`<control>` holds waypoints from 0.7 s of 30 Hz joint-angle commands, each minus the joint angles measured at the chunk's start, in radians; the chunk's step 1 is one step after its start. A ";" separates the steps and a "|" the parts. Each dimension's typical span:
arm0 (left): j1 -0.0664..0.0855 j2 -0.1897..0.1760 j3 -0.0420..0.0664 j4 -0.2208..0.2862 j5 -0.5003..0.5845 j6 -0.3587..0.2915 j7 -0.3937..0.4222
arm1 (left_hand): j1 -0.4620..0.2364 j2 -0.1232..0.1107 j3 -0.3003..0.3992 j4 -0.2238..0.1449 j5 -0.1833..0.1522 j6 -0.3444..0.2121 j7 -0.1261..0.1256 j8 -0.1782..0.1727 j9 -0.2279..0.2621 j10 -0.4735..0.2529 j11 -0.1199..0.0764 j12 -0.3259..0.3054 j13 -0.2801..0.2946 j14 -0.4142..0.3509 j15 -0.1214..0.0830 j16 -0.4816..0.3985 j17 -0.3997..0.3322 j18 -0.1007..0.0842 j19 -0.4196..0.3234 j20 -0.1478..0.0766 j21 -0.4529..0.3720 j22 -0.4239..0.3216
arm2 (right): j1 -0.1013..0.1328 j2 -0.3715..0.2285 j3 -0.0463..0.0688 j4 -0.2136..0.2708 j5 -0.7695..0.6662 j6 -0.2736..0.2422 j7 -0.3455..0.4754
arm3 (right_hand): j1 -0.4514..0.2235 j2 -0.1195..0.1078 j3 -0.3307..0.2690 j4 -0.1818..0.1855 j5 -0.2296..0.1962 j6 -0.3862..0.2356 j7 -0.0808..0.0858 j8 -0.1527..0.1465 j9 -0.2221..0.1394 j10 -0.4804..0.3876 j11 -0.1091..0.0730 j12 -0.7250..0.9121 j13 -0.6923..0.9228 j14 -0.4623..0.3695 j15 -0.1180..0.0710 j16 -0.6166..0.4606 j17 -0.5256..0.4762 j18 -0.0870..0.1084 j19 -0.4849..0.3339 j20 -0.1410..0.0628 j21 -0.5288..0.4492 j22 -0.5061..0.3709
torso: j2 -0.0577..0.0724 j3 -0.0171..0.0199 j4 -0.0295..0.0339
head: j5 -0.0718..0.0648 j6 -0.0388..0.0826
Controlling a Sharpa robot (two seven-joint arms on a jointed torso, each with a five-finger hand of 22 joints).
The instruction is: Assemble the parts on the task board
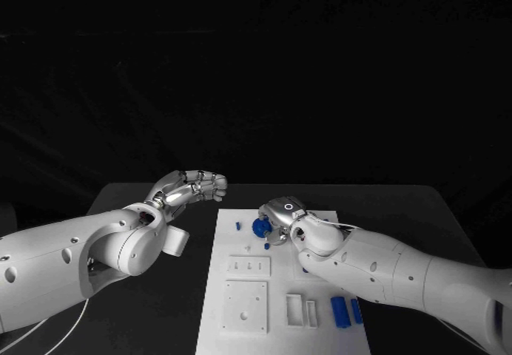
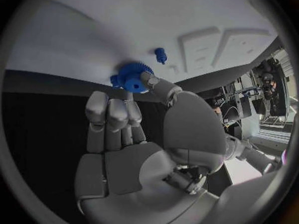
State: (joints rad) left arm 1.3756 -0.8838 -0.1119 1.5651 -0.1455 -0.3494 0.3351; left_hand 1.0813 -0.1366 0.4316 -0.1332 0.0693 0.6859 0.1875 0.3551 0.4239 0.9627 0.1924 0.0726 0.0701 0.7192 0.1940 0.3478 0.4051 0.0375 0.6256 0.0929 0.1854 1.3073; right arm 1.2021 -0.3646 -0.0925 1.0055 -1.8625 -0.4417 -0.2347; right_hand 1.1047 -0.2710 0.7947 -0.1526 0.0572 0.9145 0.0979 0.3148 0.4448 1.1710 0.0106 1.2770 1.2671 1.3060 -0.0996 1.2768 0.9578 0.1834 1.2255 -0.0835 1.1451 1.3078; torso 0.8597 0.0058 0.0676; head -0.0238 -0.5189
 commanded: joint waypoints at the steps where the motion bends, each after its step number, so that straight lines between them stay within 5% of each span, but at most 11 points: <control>1: 0.001 0.002 0.001 0.002 -0.005 0.013 0.005 | -0.010 0.003 0.001 -0.005 -0.002 0.009 0.022 -0.007 -0.001 0.004 0.003 -0.005 -0.001 0.005 0.001 -0.006 -0.001 0.018 0.005 0.000 -0.004 0.023 | -0.002 0.001 -0.002 -0.003 0.004 0.016 0.000 | 0.001 -0.011 -0.008 0.003 -0.004 -0.014 0.038 -0.022 -0.015 -0.009 0.013 -0.004 -0.002 0.001 0.013 -0.005 0.002 0.078 -0.005 -0.004 -0.002 0.013 | 0.000 -0.0003 0.0006 | 0.000 0.001; 6: 0.001 0.001 0.001 0.001 -0.005 0.013 0.005 | -0.011 0.002 0.001 -0.005 -0.002 0.009 0.023 -0.007 -0.002 0.004 0.003 -0.005 -0.001 0.005 0.001 -0.006 -0.001 0.018 0.005 0.000 -0.004 0.023 | -0.002 0.002 -0.002 0.000 0.012 0.014 0.003 | 0.005 -0.016 -0.024 -0.003 -0.003 -0.070 0.036 -0.051 -0.027 -0.016 0.011 -0.011 -0.006 0.001 0.012 -0.006 0.004 0.078 -0.005 -0.004 -0.003 0.014 | 0.000 -0.0006 0.0004 | 0.002 0.002; 21: 0.001 -0.001 0.001 0.001 -0.005 0.013 0.006 | -0.011 0.002 0.002 -0.006 -0.002 0.009 0.023 -0.008 -0.002 0.004 0.003 -0.005 -0.001 0.005 0.001 -0.007 -0.001 0.018 0.005 0.000 -0.004 0.023 | -0.001 -0.024 -0.002 0.029 0.040 -0.010 0.012 | 0.017 -0.011 -0.026 -0.002 0.004 -0.102 0.024 -0.059 -0.029 -0.009 -0.001 -0.009 -0.001 0.001 0.001 -0.010 0.007 0.078 -0.006 -0.004 -0.005 0.014 | 0.000 0.0001 0.0000 | 0.006 0.000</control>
State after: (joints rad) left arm 1.3756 -0.8855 -0.1121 1.5649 -0.1461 -0.3491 0.3339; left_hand 1.0813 -0.1366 0.4316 -0.1332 0.0693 0.6859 0.1875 0.3515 0.4231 0.9627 0.1924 0.0726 0.0702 0.7192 0.1940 0.3478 0.4052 0.0374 0.6256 0.0929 0.1854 1.3079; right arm 1.2012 -0.3844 -0.0939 1.0287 -1.8338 -0.4415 -0.2320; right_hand 1.1112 -0.2817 0.7713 -0.1572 0.0573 0.8150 0.1254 0.2551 0.4147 1.1598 0.0157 1.2684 1.2650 1.3061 -0.0927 1.2718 0.9632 0.1777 1.2221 -0.0798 1.1451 1.3076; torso 0.8596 0.0052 0.0677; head -0.0194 -0.5183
